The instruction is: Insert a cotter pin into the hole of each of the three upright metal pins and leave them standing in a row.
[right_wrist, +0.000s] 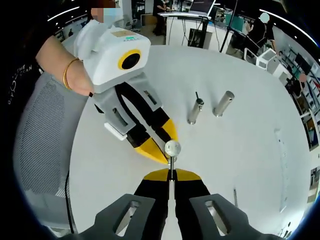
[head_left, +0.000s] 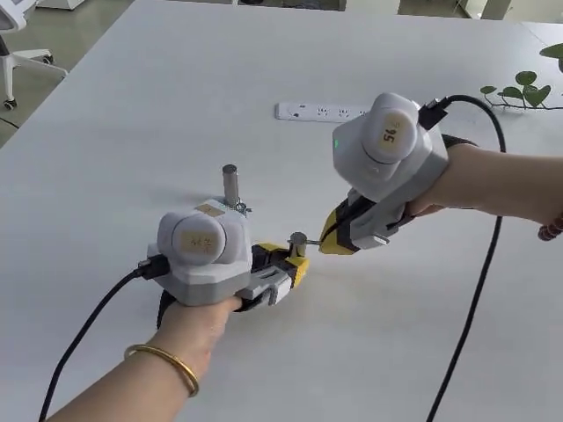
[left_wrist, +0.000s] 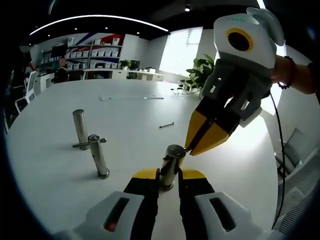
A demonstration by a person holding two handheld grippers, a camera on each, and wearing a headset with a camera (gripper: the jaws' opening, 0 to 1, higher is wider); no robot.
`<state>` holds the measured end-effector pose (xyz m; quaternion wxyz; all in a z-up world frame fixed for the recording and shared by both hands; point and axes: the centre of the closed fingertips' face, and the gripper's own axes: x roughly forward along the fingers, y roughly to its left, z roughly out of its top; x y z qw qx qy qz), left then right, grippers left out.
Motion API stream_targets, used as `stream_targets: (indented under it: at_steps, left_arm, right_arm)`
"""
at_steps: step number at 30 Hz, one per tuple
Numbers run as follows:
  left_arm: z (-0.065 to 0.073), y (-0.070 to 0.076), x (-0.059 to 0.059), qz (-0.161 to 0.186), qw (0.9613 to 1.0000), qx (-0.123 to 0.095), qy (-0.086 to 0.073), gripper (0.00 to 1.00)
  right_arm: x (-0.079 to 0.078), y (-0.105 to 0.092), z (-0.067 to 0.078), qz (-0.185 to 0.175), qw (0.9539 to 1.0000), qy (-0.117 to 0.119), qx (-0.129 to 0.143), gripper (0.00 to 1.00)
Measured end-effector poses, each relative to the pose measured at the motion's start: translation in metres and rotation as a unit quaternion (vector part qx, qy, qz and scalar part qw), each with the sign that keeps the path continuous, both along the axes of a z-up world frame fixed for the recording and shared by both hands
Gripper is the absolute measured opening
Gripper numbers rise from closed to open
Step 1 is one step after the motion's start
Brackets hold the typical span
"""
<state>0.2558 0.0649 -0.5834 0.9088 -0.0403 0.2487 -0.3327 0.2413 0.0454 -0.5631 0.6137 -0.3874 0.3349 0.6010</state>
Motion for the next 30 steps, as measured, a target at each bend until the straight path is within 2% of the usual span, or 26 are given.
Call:
stream_targets:
  at_steps: [3, 13, 17, 19, 24, 30]
  left_arm:
    - [0.000, 0.000, 0.000, 0.001, 1.0000, 0.000, 0.000, 0.13]
    - [0.000, 0.000, 0.001, 0.006, 1.0000, -0.001, 0.000, 0.13]
    - [-0.001, 0.000, 0.000, 0.005, 1.0000, -0.001, 0.000, 0.13]
    - [-0.001, 0.000, 0.001, 0.005, 1.0000, -0.001, 0.001, 0.13]
    - [-0.001, -0.001, 0.001, 0.006, 1.0000, -0.002, 0.002, 0.13]
    - [-0.001, 0.000, 0.001, 0.007, 1.0000, -0.002, 0.003, 0.13]
  right_arm:
    - [0.004, 0.003, -0.002, 0.001, 1.0000, 0.001, 0.001, 0.00]
    - [0.002, 0.009, -0.002, 0.006, 1.0000, -0.001, 0.005, 0.00]
    - [0.007, 0.013, -0.002, -0.011, 0.9998, 0.007, 0.013, 0.00]
    - [0.007, 0.012, -0.003, -0.014, 0.9998, 0.002, 0.011, 0.01]
    - [0.004, 0.005, 0.000, -0.022, 0.9997, 0.011, 0.011, 0.06]
    - [0.002, 0.002, 0.007, -0.028, 0.9993, 0.010, 0.020, 0.01]
